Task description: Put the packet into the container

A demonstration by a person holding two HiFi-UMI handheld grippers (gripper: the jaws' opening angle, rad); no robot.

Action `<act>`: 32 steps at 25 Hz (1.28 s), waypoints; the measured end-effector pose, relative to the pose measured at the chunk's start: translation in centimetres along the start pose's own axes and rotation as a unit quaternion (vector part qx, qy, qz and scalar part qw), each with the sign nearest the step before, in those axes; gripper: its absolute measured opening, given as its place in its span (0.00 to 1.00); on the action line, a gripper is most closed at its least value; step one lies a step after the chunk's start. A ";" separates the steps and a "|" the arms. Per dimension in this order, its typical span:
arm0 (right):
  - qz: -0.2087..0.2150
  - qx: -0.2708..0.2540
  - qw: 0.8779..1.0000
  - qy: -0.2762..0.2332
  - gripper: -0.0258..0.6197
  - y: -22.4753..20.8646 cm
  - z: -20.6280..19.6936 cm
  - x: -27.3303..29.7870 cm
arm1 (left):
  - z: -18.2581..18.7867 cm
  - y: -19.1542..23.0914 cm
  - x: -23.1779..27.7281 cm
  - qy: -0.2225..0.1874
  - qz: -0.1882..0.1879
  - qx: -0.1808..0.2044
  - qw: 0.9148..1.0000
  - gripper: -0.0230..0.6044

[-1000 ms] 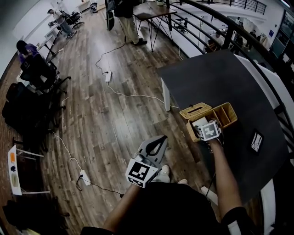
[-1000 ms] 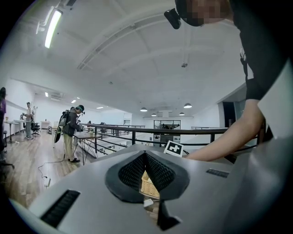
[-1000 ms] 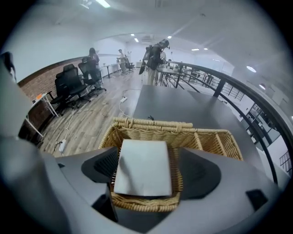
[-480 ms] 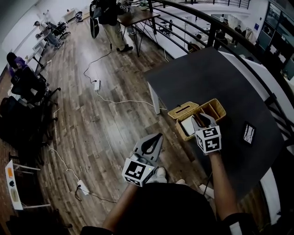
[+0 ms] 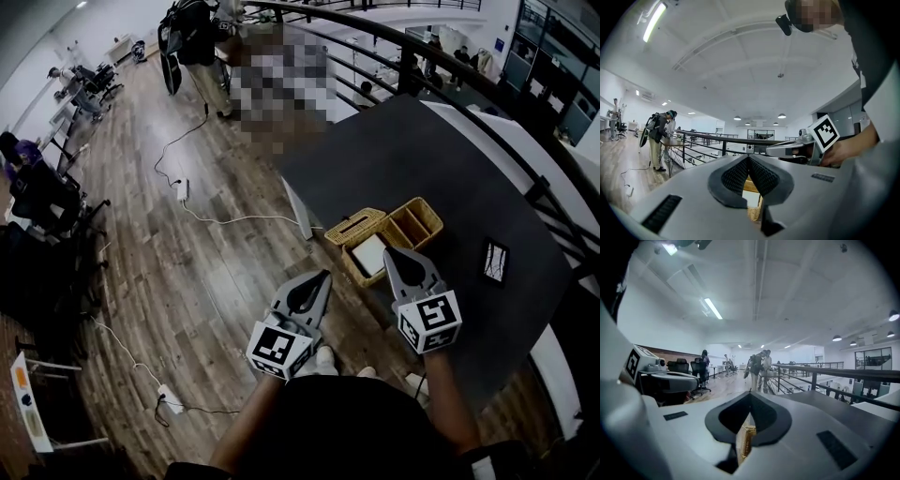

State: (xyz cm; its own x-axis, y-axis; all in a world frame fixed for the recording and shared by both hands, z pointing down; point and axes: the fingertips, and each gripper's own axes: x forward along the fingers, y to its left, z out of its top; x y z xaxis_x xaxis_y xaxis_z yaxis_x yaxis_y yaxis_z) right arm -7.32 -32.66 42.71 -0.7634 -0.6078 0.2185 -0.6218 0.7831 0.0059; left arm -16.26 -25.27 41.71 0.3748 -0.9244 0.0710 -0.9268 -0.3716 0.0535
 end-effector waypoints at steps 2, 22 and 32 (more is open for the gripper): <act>-0.002 -0.017 1.000 -0.014 0.05 0.4 0.3 -0.6 | 0.2 -0.3 0.3 -0.001 -0.004 0.003 1.000 0.05; 0.012 -0.027 0.999 -0.041 0.05 0.7 0.6 -1.3 | 1.4 -2.6 2.0 -0.002 -0.019 0.041 0.999 0.05; 0.022 -0.029 0.998 -0.045 0.05 1.9 0.6 -1.5 | 0.9 -2.5 1.5 -0.001 -0.020 0.030 0.999 0.05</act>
State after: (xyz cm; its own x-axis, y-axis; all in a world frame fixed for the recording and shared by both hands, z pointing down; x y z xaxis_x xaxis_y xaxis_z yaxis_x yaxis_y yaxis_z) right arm -7.49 -30.31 41.80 -0.8037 -0.5806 0.1306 -0.5787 0.8136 0.0555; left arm -13.44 -25.76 40.80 0.4117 -0.9088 0.0682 -0.9108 -0.4129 -0.0045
